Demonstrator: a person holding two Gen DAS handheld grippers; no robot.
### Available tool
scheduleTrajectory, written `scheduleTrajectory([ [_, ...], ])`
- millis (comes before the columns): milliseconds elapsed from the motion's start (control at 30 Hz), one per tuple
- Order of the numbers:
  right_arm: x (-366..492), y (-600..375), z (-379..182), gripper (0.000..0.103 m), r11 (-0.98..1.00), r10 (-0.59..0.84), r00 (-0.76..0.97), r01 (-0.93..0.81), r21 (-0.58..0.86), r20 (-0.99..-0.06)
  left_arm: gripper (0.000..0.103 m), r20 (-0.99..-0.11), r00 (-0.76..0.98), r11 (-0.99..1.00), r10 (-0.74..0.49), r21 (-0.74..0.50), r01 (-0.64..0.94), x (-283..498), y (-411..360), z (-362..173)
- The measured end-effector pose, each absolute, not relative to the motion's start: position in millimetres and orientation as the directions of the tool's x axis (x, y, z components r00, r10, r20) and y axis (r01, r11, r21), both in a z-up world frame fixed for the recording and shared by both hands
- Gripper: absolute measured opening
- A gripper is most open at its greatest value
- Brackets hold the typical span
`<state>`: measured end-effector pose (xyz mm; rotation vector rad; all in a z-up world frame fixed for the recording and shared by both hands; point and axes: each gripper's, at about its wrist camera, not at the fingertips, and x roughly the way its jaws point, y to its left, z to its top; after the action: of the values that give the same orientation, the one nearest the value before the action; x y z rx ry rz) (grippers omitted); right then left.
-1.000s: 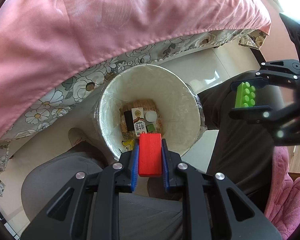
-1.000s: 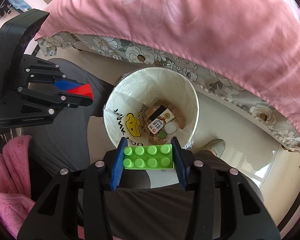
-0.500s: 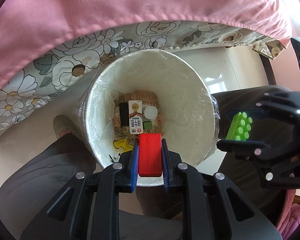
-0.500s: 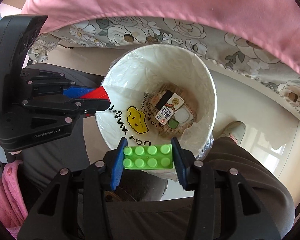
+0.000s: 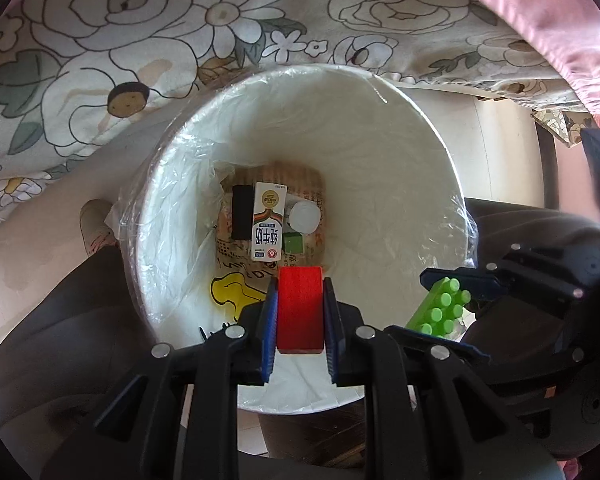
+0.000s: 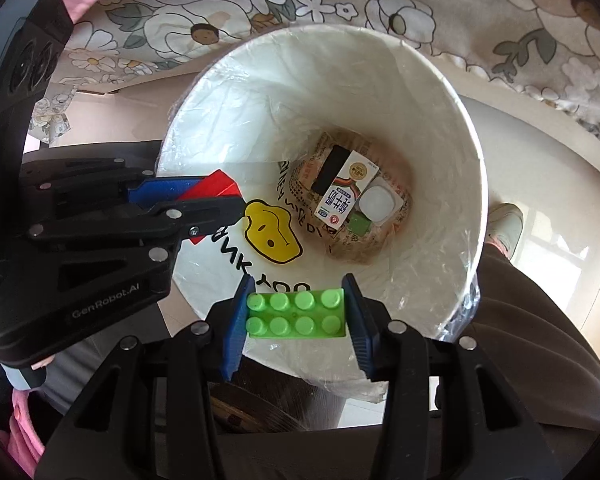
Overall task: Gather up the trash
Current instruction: 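Open the left gripper dropping the red block while the right gripper releases the green brick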
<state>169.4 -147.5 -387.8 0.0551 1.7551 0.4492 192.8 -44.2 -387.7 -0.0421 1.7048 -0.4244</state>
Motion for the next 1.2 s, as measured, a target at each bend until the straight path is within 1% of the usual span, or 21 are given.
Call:
scheduleTrajectory([
  [133, 175, -146, -407, 0.046, 0.928, 0.299, -0.266, -0.144, 0.344, -0.916, 0.022, -0.945, -0.21, 0.938, -0.251, -0.291, 0.189, 202, -44, -400],
  [267, 179, -145, -420, 0.046, 0.932, 0.302, -0.28, -0.115, 0.344, -0.911, 0.022, -0.932, -0.245, 0.937, -0.265, -0.309, 0.161, 207, -45, -414],
  [367, 182, -146, -430, 0.046, 0.937, 0.296, -0.291, -0.097, 0.336, -0.91, 0.022, -0.929, -0.278, 0.939, -0.243, -0.297, 0.171, 209, -49, -426],
  [500, 187, -149, -443, 0.046, 0.94, 0.3, -0.31, -0.066, 0.335, -0.902, 0.022, -0.914, -0.311, 0.937, -0.26, -0.317, 0.147, 212, -51, -437],
  [600, 189, -146, -452, 0.046, 0.945, 0.277, -0.325, -0.075, 0.317, -0.904, 0.022, -0.91, -0.331, 0.939, -0.249, -0.31, 0.146, 210, -52, -446],
  [767, 189, -137, -458, 0.046, 0.954, 0.208, -0.328, -0.141, 0.265, -0.922, 0.022, -0.902, -0.36, 0.943, -0.237, -0.303, 0.137, 207, -53, -458],
  [867, 190, -138, -462, 0.046, 0.953, 0.211, -0.339, -0.138, 0.27, -0.917, 0.022, -0.894, -0.374, 0.943, -0.246, -0.31, 0.118, 207, -52, -463],
  [933, 192, -141, -464, 0.05, 0.952, 0.225, -0.349, -0.119, 0.281, -0.91, 0.023, -0.893, -0.38, 0.944, -0.242, -0.308, 0.122, 207, -53, -463],
  [967, 193, -142, -466, 0.06, 0.952, 0.235, -0.353, -0.105, 0.288, -0.905, 0.029, -0.894, -0.381, 0.944, -0.236, -0.304, 0.127, 206, -54, -463],
  [1000, 194, -143, -466, 0.068, 0.951, 0.244, -0.355, -0.093, 0.294, -0.902, 0.036, -0.897, -0.375, 0.945, -0.235, -0.301, 0.126, 206, -54, -462],
  [1033, 194, -144, -465, 0.069, 0.95, 0.253, -0.35, -0.087, 0.3, -0.902, 0.04, -0.897, -0.374, 0.947, -0.236, -0.299, 0.12, 207, -54, -462],
  [1067, 194, -144, -465, 0.069, 0.95, 0.254, -0.346, -0.089, 0.301, -0.903, 0.046, -0.895, -0.374, 0.946, -0.243, -0.304, 0.111, 207, -53, -462],
  [1100, 194, -143, -464, 0.069, 0.95, 0.25, -0.343, -0.094, 0.298, -0.905, 0.048, -0.893, -0.375, 0.946, -0.249, -0.308, 0.105, 207, -52, -461],
  [1200, 193, -139, -462, 0.069, 0.951, 0.24, -0.337, -0.105, 0.29, -0.91, 0.05, -0.895, -0.372, 0.946, -0.248, -0.307, 0.108, 206, -50, -461],
])
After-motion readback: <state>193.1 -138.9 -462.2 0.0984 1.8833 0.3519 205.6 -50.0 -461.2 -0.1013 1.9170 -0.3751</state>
